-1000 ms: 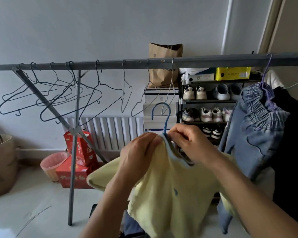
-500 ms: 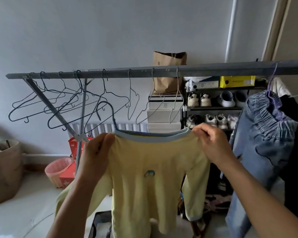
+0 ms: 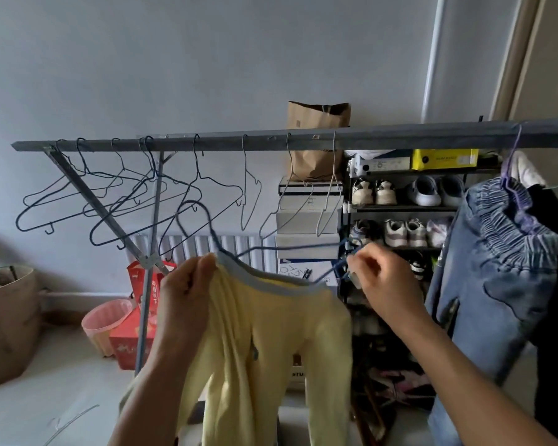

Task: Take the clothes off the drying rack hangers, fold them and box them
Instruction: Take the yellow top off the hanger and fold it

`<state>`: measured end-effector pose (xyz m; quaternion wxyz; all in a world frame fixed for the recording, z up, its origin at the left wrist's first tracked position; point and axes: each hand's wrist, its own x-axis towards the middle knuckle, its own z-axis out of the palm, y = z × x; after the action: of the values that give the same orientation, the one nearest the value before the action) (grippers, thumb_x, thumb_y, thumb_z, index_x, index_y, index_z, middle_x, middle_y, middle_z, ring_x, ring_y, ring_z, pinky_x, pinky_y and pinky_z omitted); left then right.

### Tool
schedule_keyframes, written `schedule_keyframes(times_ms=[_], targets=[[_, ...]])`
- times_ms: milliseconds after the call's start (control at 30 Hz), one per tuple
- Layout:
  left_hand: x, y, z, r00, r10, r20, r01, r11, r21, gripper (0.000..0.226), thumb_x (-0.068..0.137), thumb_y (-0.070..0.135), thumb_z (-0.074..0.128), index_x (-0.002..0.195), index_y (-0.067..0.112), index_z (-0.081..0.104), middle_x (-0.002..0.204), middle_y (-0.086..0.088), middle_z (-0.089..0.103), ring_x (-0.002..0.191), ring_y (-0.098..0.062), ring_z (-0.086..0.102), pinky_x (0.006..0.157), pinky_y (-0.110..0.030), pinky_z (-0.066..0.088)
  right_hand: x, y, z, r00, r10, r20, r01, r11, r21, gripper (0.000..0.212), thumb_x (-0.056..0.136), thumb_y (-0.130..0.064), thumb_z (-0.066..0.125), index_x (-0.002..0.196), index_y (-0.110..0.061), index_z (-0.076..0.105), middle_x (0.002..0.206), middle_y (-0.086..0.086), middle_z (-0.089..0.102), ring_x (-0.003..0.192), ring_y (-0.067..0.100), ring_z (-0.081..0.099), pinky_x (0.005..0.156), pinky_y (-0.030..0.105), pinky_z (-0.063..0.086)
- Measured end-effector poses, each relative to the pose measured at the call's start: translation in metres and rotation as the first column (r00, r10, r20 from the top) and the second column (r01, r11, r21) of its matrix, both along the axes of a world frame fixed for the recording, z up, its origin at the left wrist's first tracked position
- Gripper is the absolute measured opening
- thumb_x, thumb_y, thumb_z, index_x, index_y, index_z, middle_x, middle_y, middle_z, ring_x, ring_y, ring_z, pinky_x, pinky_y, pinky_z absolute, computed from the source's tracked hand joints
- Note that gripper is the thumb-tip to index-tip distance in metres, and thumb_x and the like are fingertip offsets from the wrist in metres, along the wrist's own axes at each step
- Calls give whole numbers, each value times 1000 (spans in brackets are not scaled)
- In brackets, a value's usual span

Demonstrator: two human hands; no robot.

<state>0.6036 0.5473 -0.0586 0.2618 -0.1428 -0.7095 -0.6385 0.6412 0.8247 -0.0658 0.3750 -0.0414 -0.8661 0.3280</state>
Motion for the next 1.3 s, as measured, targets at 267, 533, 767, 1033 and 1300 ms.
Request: schedule_keyframes(times_ms=[267,533,767,1033,1300], targets=[[16,41,-3,987,-129,-97,106,972,-210,34,97,20,55,69,-1,52,58,7,36,57,-5,30,50,-24,27,14,-50,37,940,315,130,-340,860,381,31,99,-44,43,112,-25,64,108,-8,66,101,12,58,97,35,39],[3,43,-27,999,12,-36,-19,977,-214,38,99,20,53,61,15,45,52,11,39,49,-5,32,48,-25,28,32,-8,55,979,138,148,-181,924,336,14,98,-32,52,101,-31,66,89,-21,63,69,-3,55,55,12,35],[4,52,-42,994,44,102,-10,949,-314,40,96,40,54,62,19,51,50,11,49,53,-15,44,55,-37,40,46,65,93,880,-315,355,185,916,355,22,91,-26,56,70,-30,63,83,-5,69,77,22,63,75,39,53],[2,81,-5,918,-220,330,277,951,-137,35,98,26,54,83,-2,69,66,-8,51,62,-17,45,60,-31,36,18,71,125,798,-567,204,454,788,415,12,87,-4,57,75,-8,57,69,10,57,69,32,56,65,33,41],[-13,103,37,910,-268,316,345,913,-220,29,93,26,60,83,1,69,70,-7,49,67,-15,45,63,-30,35,-45,75,148,849,-501,170,472,862,185,23,92,0,51,113,7,56,117,26,62,109,44,58,74,39,42]])
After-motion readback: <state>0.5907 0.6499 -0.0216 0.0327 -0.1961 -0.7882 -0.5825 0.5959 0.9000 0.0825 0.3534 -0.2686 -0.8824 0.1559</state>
